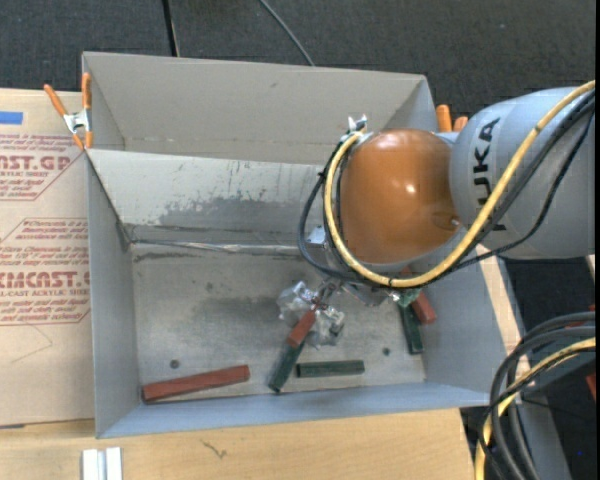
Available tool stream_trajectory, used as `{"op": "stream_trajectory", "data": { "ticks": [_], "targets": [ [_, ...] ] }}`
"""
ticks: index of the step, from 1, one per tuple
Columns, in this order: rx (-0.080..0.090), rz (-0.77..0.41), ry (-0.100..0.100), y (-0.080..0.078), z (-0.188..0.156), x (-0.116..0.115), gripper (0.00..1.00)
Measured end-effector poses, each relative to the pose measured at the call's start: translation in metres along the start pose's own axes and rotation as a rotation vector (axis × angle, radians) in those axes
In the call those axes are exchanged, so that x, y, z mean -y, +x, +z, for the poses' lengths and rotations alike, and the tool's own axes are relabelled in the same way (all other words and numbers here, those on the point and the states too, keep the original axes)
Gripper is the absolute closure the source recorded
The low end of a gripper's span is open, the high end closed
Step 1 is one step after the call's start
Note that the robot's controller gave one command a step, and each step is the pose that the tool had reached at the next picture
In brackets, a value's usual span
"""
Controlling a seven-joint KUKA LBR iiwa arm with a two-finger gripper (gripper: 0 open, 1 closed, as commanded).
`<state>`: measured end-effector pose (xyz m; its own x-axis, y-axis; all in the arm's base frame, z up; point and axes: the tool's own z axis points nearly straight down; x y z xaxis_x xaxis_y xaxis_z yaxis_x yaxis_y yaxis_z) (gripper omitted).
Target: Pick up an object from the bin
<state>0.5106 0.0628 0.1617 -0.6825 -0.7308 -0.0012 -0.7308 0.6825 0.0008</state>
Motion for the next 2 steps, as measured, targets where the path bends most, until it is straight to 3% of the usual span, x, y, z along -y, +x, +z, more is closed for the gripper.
{"op": "stream_trajectory", "data": {
  "ticks": [1,2],
  "targets": [
    [0.0,-0.037,-0.001,0.02,-0.013,0.002,1.0],
    [-0.002,-0.023,-0.001,0.018,-0.039,0.001,1.0]
  ]
}}
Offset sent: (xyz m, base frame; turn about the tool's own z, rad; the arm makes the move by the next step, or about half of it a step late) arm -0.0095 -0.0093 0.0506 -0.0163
